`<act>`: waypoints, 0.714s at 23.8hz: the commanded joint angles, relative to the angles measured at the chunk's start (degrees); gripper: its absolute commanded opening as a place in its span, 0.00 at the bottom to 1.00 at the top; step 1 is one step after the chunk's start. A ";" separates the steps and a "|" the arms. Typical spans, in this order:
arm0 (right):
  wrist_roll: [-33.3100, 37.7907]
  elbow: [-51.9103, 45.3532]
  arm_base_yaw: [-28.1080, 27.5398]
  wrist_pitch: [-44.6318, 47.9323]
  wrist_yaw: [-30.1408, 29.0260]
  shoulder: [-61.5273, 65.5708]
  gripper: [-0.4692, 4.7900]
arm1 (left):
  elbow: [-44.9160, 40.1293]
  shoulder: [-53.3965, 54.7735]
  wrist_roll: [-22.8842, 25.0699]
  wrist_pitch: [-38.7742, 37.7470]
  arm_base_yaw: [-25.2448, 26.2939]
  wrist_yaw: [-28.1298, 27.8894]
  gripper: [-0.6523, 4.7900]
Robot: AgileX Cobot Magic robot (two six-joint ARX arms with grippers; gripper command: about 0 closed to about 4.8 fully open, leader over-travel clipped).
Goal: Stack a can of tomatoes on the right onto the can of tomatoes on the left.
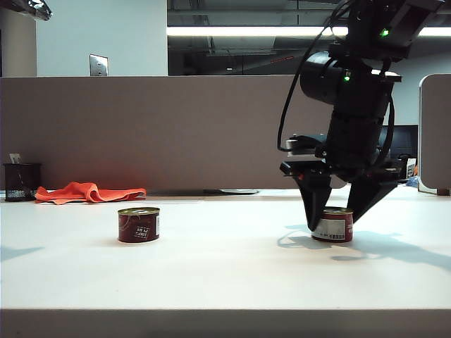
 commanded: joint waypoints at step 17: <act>-0.02 25.94 11.58 -6.91 -4.00 -1.25 0.67 | 0.28 -0.07 0.00 -0.39 0.15 0.20 0.11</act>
